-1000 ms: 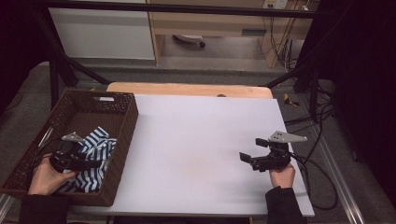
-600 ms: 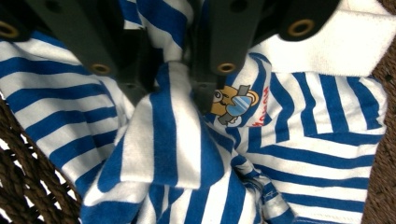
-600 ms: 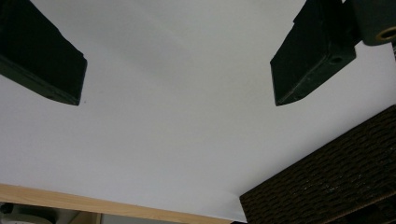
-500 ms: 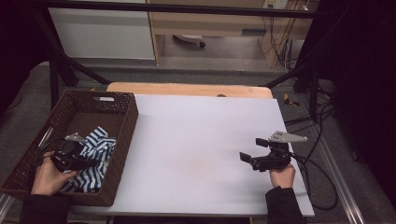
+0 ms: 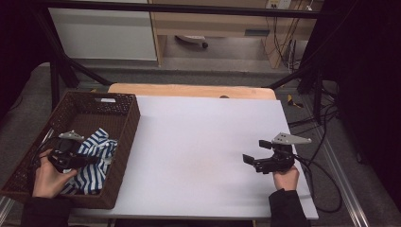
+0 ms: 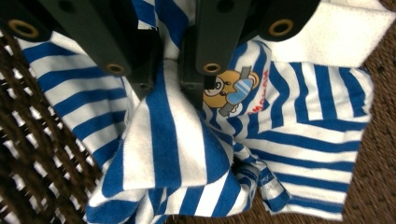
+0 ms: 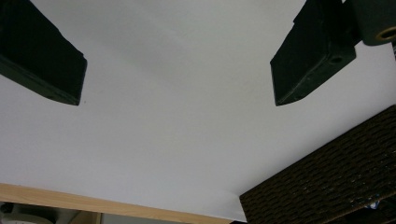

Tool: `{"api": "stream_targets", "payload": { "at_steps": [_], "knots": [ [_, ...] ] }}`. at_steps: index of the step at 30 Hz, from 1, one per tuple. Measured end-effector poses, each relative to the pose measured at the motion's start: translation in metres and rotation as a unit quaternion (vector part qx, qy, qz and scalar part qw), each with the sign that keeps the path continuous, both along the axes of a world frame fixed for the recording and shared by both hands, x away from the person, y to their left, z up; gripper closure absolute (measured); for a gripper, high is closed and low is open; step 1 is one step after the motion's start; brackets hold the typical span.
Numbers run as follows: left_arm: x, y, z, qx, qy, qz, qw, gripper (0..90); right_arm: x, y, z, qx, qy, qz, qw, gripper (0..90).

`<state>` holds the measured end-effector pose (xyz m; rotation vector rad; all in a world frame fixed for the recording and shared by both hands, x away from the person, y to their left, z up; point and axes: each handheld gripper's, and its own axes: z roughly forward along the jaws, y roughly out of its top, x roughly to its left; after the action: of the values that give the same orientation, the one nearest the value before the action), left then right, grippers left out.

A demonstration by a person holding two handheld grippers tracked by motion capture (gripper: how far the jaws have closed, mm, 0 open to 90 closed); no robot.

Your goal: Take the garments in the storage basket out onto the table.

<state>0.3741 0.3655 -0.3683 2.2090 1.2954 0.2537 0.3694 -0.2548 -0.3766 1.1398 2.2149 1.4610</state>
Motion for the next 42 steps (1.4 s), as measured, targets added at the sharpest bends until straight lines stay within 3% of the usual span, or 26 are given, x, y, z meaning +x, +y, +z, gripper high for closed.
{"api": "stream_targets", "payload": {
  "at_steps": [7,21,24,42],
  "knots": [
    [-0.003,0.003,0.008,-0.025,-0.026,0.007,0.9993,81.5,0.0,0.0,0.0,0.0,0.0,0.0,1.0,4.0],
    [-0.01,0.008,0.021,-0.031,-0.063,0.024,0.9972,81.5,0.0,0.0,0.0,0.001,-0.001,0.0,1.0,4.0],
    [-0.012,0.01,0.026,-0.038,-0.076,0.031,0.9959,81.5,0.0,0.0,0.0,0.002,-0.001,0.0,1.0,4.0],
    [-0.018,0.01,0.04,-0.061,-0.09,0.047,0.9929,81.5,0.0,-0.001,0.0,0.007,-0.002,0.0,1.0,4.0]
  ]
}}
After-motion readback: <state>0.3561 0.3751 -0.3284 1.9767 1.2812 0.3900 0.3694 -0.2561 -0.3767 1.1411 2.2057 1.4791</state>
